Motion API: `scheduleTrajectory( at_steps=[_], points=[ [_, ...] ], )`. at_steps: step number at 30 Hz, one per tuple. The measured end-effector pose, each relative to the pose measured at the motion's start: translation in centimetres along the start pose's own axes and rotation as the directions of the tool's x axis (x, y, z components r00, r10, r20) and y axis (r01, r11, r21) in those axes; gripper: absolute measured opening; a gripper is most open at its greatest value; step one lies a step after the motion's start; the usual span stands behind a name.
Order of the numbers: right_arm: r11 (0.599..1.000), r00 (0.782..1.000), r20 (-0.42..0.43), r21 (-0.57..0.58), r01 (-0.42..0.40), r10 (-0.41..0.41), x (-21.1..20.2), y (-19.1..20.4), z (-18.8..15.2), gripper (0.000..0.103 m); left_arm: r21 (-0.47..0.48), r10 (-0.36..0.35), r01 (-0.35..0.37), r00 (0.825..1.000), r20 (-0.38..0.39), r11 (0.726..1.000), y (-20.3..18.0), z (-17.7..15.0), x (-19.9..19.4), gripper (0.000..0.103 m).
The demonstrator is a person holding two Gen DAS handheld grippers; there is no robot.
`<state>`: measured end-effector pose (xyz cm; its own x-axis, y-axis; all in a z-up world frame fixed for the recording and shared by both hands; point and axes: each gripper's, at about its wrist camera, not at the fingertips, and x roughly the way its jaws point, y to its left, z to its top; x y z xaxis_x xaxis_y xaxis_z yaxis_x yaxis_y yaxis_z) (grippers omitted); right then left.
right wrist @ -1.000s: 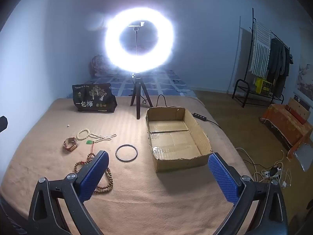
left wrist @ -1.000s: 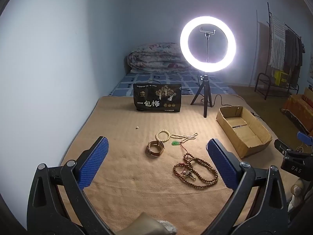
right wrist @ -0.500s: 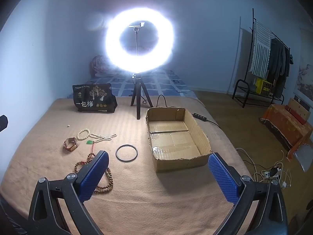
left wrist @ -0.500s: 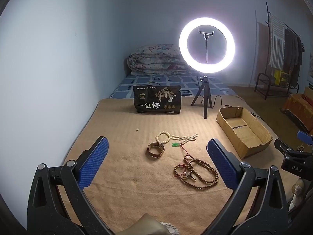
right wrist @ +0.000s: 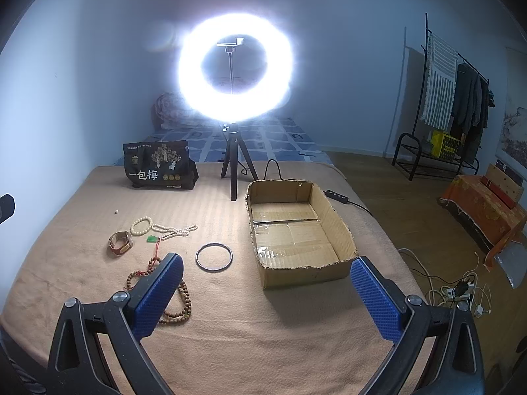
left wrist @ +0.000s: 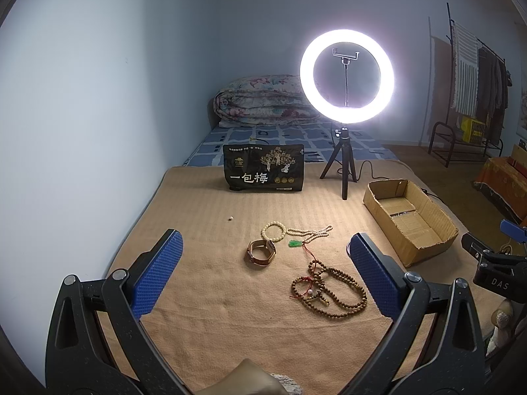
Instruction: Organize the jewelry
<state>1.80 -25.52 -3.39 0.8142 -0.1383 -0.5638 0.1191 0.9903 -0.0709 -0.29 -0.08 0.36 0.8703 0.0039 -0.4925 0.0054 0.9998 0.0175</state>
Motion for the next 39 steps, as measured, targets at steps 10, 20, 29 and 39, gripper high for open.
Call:
scheduleTrajectory(
  at_steps=[10,20,29,39],
  points=[
    [1.0,1.0,-0.002,-0.003,0.0,0.0,-0.05,0.0,0.17,0.103,0.002,0.002,-0.002,1.0,0.002,1.0,-0.03,-0.06,0.08,0.103],
    [1.0,1.0,-0.002,-0.002,0.0,0.0,0.0,0.04,0.15,0.103,0.003,0.002,-0.002,1.0,0.003,1.0,-0.05,-0.09,0.04,0.103],
    [1.0,1.0,-0.002,-0.002,0.0,0.0,0.07,-0.02,0.09,0.103,0.004,0.003,-0.003,1.0,0.003,1.0,-0.07,-0.1,0.07,0.103],
    [1.0,1.0,-0.005,-0.004,-0.002,0.002,0.16,-0.16,0.04,0.103,0.005,0.003,-0.003,1.0,0.003,1.0,-0.09,-0.13,0.06,0.103]
  ],
)
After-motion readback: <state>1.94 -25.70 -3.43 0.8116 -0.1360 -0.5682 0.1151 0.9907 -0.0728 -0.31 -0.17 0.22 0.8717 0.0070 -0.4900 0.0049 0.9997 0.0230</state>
